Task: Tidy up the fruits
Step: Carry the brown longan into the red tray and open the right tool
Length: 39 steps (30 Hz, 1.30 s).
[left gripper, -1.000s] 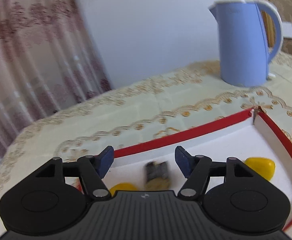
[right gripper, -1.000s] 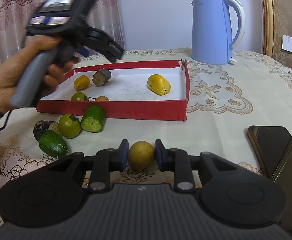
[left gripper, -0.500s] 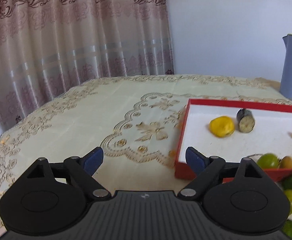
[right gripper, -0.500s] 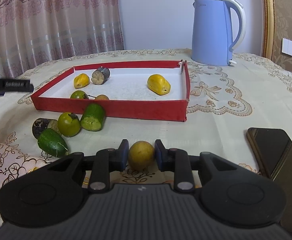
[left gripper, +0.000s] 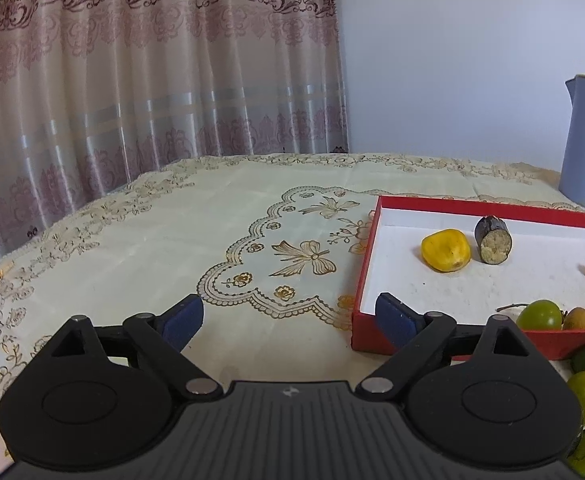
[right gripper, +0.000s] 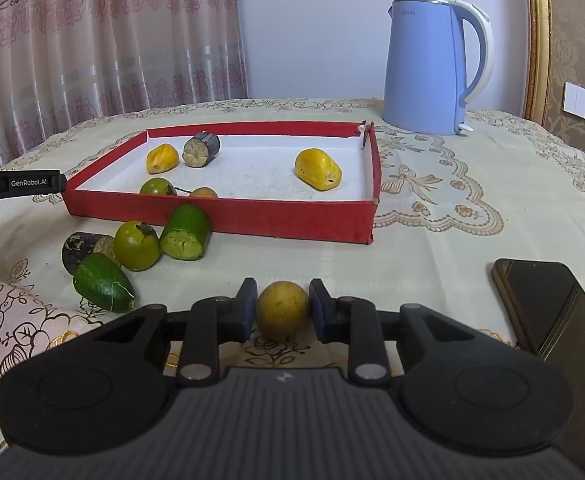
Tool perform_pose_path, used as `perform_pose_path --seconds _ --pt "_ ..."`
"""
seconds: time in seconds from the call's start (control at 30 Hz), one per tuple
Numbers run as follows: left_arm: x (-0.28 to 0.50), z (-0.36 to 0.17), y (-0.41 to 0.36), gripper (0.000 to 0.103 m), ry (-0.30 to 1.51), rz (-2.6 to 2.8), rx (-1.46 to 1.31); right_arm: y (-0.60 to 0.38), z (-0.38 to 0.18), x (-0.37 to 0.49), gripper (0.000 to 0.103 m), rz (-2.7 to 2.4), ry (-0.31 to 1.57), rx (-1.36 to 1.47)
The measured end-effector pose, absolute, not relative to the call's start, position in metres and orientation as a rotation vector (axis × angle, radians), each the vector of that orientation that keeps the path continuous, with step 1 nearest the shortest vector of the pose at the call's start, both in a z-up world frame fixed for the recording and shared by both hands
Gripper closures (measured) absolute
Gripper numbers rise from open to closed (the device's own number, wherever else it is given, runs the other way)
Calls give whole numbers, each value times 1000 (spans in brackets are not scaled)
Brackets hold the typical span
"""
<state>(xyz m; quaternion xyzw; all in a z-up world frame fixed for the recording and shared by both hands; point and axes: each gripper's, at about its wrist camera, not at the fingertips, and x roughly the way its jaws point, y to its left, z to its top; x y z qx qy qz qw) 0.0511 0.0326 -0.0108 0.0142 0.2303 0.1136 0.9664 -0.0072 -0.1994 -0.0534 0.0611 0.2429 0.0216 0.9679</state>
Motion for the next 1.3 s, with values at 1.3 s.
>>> perform_pose_path --seconds 1.3 --pt "52 -13 38 8 468 217 -7 -197 17 104 77 86 433 107"
